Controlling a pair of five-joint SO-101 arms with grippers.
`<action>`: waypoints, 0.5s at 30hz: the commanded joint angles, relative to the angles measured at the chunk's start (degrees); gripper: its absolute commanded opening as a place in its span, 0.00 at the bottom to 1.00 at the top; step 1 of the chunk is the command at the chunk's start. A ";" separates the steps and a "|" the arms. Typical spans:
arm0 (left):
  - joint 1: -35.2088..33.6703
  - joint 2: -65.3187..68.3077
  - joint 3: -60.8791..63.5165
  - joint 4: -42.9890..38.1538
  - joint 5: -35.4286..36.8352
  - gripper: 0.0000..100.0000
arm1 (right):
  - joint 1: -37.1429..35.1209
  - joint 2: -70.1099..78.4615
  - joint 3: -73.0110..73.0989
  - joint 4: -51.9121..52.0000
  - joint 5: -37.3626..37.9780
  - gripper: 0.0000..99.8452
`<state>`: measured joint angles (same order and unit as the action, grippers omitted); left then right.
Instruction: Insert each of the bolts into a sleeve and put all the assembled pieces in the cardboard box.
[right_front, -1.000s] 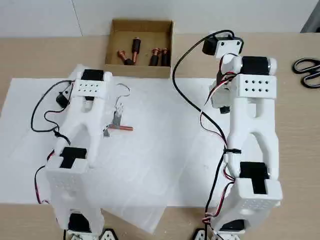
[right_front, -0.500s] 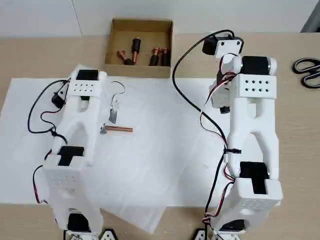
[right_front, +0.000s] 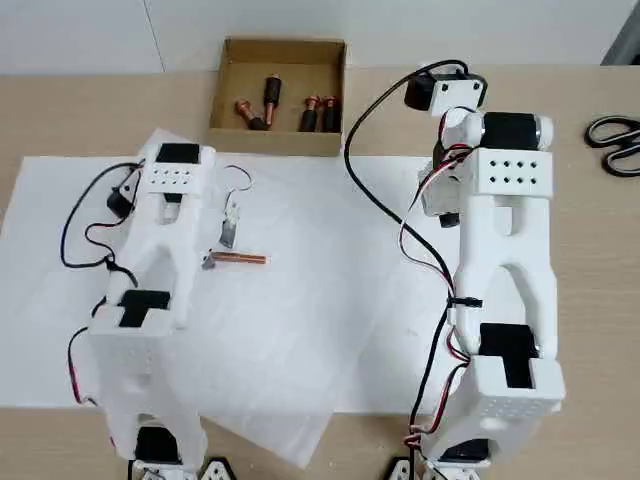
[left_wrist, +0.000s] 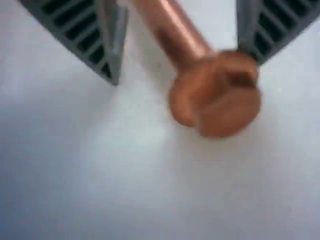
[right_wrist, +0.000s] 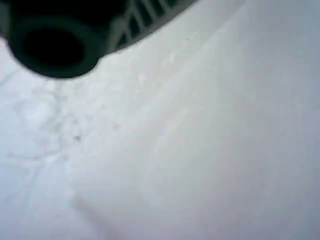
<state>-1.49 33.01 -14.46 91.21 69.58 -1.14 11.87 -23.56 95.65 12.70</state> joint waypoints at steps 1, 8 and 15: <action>-0.44 1.49 -0.40 -0.97 0.35 0.15 | -0.04 -4.00 -2.20 0.75 0.35 0.00; -1.85 2.37 -1.27 -1.49 0.35 0.15 | -0.04 -4.00 -2.20 0.75 0.35 0.00; -1.85 2.46 -1.01 -3.78 0.35 0.00 | -0.04 -4.00 -2.20 0.75 0.35 0.00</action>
<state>-2.11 35.03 -16.04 88.04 69.67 -1.14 11.87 -23.56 95.65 12.70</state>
